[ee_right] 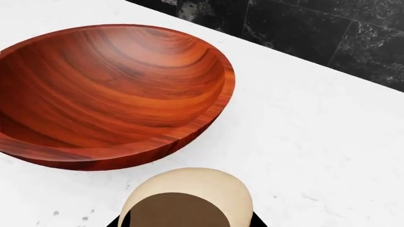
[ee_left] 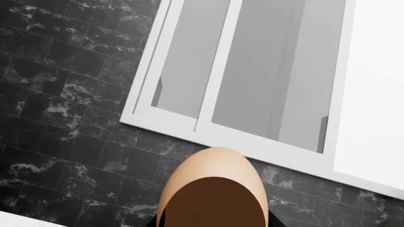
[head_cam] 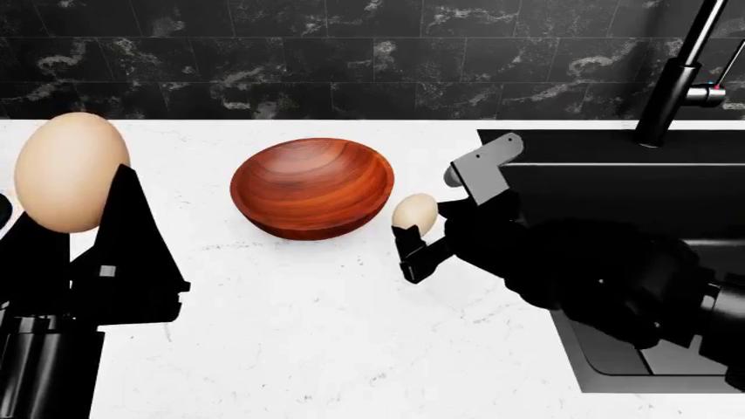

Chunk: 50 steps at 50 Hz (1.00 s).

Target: Place the eggs and milk next to the bowl.

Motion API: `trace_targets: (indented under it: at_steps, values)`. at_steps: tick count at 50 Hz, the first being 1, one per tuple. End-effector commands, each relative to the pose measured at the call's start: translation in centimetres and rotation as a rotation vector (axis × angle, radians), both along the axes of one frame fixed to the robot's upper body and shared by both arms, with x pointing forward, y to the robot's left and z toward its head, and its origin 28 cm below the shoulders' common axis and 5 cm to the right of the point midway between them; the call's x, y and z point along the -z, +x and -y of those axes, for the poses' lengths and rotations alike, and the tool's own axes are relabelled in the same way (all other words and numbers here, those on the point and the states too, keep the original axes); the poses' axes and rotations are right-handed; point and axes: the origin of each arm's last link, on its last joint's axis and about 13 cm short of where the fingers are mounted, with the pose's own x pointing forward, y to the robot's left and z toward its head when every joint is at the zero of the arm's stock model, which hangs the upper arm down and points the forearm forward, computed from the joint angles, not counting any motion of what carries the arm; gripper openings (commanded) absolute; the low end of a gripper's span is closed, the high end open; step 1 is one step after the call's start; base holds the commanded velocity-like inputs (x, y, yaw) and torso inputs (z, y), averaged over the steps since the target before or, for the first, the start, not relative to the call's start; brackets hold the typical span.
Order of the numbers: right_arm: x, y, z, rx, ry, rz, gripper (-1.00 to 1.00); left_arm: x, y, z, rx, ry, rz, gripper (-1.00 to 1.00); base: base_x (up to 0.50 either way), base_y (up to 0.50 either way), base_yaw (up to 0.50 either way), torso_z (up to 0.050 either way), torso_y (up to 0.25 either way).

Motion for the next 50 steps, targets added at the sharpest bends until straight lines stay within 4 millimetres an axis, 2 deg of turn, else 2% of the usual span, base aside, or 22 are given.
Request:
trace_targets:
  at_steps: [1,50]
  values:
    - [0.6,0.4,-0.2,-0.014,-0.013,0.001,-1.0,0.0,0.0,0.0,0.007,-0.012,-0.001,-1.0,0.0,0.0,0.0,0.0,0.0]
    - [2.7,2.7,-1.1,0.0,-0.006,-0.033,-1.0,0.2,0.2,-0.1,0.003,-0.01,-0.009,-1.0,0.0,0.0,0.0,0.0,0.0]
